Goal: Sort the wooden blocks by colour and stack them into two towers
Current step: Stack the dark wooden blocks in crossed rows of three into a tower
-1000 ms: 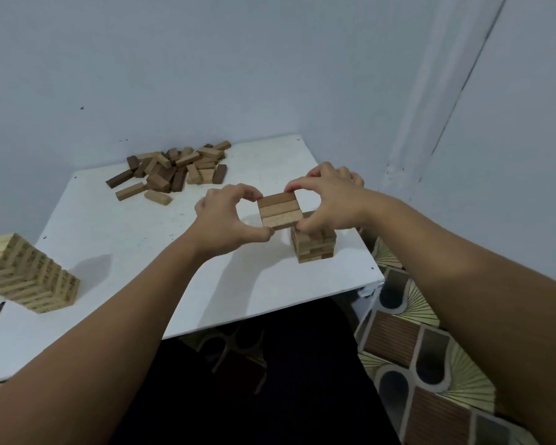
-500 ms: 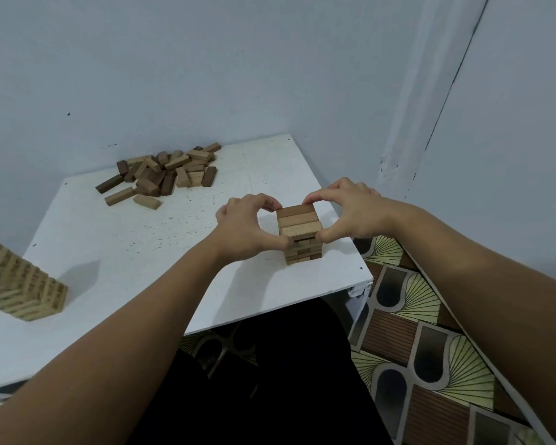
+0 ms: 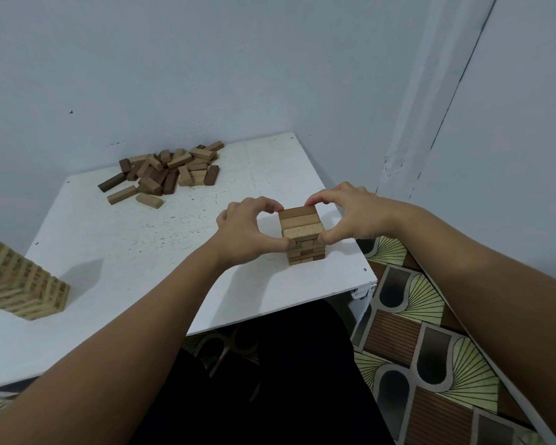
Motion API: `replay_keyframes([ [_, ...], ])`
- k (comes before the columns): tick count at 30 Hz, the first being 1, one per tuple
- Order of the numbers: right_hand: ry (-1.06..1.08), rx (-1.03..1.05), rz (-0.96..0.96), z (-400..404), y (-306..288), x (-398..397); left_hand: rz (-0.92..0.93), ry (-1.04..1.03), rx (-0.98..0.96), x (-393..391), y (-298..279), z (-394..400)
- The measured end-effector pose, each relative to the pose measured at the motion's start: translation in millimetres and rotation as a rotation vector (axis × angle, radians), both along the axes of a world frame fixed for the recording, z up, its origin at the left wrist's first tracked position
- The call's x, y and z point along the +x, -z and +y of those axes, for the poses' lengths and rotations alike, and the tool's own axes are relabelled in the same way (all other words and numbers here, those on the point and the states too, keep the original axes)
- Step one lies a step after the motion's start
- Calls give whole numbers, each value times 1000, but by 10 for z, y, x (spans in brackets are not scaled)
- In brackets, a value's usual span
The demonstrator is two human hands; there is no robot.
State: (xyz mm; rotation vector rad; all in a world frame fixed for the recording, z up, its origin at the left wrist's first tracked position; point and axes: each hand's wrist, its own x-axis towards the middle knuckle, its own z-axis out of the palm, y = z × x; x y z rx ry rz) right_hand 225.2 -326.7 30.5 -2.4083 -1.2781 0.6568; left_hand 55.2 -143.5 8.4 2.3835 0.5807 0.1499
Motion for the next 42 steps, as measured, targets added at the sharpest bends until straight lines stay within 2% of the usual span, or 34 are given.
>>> replay_keyframes([
  [42,-29,20,103,41,62,106,-3,6,-150,-33,95,84],
])
